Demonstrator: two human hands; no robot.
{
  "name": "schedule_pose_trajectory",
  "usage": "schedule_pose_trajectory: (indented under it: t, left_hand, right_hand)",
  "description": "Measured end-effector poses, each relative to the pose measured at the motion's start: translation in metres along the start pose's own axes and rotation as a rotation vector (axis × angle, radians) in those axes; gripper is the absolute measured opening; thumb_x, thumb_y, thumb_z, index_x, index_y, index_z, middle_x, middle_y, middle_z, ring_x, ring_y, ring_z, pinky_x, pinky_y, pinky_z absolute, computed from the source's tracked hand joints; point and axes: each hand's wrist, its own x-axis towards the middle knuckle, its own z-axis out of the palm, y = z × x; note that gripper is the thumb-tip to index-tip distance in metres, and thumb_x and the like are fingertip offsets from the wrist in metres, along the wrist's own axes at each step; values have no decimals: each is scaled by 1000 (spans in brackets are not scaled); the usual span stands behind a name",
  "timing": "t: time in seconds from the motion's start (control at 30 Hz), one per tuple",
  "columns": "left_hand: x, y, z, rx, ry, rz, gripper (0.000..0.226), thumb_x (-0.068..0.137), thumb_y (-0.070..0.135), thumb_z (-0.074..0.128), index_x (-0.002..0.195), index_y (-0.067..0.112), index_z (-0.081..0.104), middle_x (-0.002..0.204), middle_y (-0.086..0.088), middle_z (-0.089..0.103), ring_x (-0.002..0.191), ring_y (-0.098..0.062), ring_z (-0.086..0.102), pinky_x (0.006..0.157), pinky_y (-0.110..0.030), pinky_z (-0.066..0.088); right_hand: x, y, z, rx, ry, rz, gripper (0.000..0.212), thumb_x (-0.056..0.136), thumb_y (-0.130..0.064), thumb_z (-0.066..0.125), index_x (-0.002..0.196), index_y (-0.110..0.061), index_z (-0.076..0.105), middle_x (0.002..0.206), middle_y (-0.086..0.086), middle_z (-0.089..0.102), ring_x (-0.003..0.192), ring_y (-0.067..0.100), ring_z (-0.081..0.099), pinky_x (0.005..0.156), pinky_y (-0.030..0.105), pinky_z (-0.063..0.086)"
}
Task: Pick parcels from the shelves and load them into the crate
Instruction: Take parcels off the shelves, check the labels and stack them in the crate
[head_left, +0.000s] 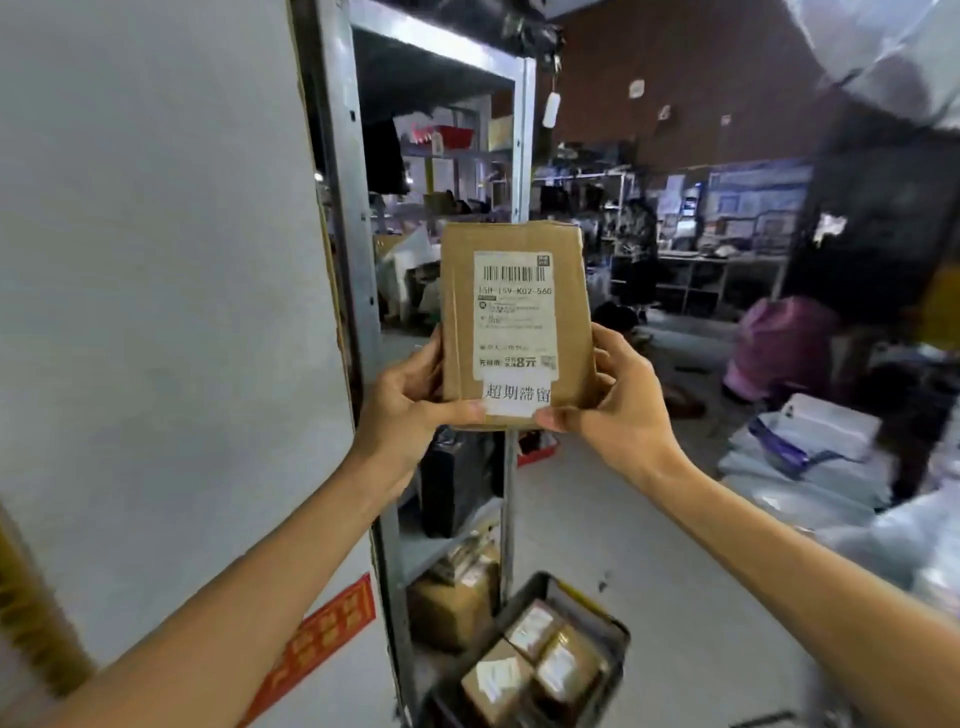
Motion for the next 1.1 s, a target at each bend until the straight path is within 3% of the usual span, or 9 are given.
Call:
schedule_pose_trajectory:
  t: [0.1,0.23,0.4,0.5,0.6,0.67,0.77,0.93,1.1]
  left_hand:
    - [24,-44,12,-44,-43,-79,86,65,-18,74,141,12,48,122,2,68,110,-9,65,89,-28,56]
    - [58,-102,20,-57,-133,-155,88,63,-15,77,141,11,46,113,16,67,99,10,63,78,-12,53]
    - [98,-171,18,-83,-260,-260,86,63,-14,79,141,7,48,133,-6,61,118,-13,60,102,-39,49]
    - [114,-214,19,-80,-316,-334,89,63,-14,79,142,3,45,139,-10,55,126,-19,54,106,-43,45]
    - [122,-262,24,-71,-359,-401,88,64,-14,79,142,4,45,138,-7,56,124,-16,56,104,-39,48]
    - [123,-297,31,-73,-391,-455,86,64,-15,78,142,3,45,136,-5,58,121,-13,58,99,-31,51]
    - [118,-355,48,-71,-473,-539,83,64,-19,75,139,3,48,127,1,62,115,-10,61,89,-20,53]
    - [97,-471,80,-39,-557,-782,90,63,-21,75,144,3,42,140,-9,54,124,-17,56,102,-40,49]
    - [68,-587,112,23,-519,-964,90,57,-29,72,138,-1,47,126,-3,59,88,11,64,69,-9,52]
  right_hand:
    - [0,37,0,-46,36,80,95,55,5,88,138,-14,45,115,-4,65,98,7,66,69,27,59]
    - [4,84,11,-138,96,171,92,55,-2,90,136,-17,46,116,-9,63,108,6,60,83,20,56]
    - [8,136,38,-220,193,305,88,51,-9,92,128,-15,49,113,-6,63,108,12,60,87,36,56]
    - [7,173,52,-236,232,399,86,50,-10,92,124,-15,50,115,-3,64,108,13,61,86,40,57]
    - [0,214,62,-260,249,485,85,50,-11,93,122,-18,50,112,-10,62,104,5,60,82,28,57]
    - [-10,245,68,-261,251,547,82,51,-11,92,119,-23,49,104,-21,59,97,-7,59,74,14,54]
    - [-34,299,74,-227,271,659,81,53,-8,91,120,-21,48,100,-25,56,87,-22,56,62,6,49]
    - [-83,405,82,-193,266,861,78,55,-4,89,117,-24,46,101,-23,57,91,-13,59,66,12,53]
    - [-123,513,95,-145,202,1086,80,57,-3,87,120,-26,43,104,-24,55,96,-3,58,70,15,54]
